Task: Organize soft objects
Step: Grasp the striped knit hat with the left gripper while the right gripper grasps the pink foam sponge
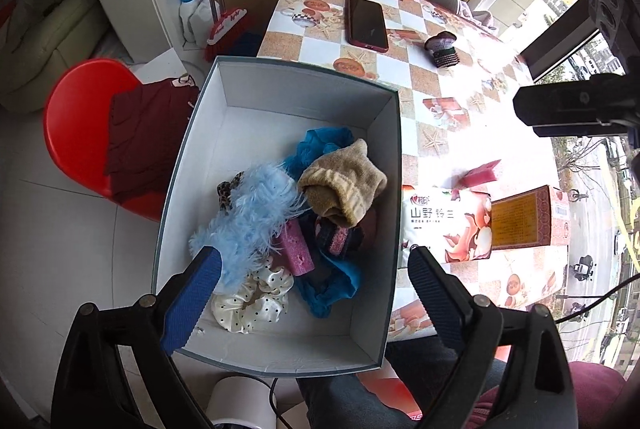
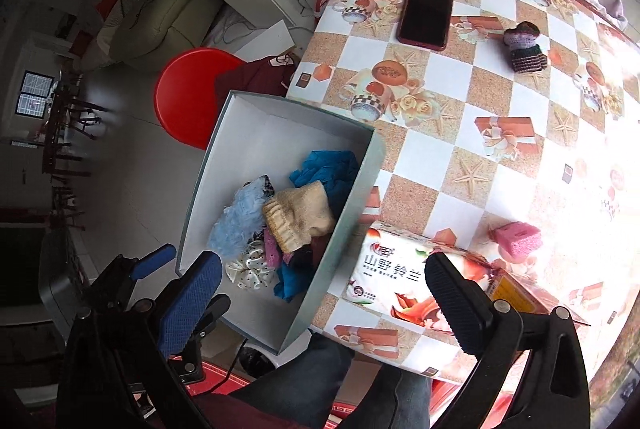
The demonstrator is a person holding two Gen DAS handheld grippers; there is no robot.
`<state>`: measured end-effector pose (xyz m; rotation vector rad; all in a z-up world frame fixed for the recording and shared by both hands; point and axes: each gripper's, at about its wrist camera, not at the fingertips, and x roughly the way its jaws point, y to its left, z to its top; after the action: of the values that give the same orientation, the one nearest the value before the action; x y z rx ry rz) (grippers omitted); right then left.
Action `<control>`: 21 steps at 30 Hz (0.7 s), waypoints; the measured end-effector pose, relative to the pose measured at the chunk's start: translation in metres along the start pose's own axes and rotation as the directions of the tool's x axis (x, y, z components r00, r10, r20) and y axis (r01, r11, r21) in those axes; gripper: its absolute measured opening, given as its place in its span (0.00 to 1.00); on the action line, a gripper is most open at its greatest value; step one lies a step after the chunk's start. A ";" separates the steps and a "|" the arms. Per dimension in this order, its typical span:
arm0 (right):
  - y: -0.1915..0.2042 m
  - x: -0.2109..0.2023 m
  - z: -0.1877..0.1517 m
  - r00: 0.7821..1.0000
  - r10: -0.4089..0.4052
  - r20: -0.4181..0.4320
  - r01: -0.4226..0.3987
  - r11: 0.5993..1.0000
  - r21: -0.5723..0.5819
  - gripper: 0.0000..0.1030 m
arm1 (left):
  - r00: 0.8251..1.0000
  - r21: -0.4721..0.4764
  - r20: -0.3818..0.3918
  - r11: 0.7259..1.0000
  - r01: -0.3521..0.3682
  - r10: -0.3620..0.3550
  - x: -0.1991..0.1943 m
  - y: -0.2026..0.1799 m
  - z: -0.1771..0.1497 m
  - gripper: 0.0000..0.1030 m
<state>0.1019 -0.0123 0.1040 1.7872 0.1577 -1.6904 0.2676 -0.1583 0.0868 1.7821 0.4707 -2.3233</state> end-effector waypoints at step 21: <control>-0.180 0.131 0.038 0.829 -0.179 -0.529 0.113 0.981 -0.155 0.99 | 0.989 0.116 -0.117 0.990 -0.075 0.088 0.032 -0.120 0.039 0.93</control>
<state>-0.0017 0.0613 -0.0831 2.1638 0.6437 -1.1914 0.1844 -0.0579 0.0826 1.9637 0.2839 -2.2349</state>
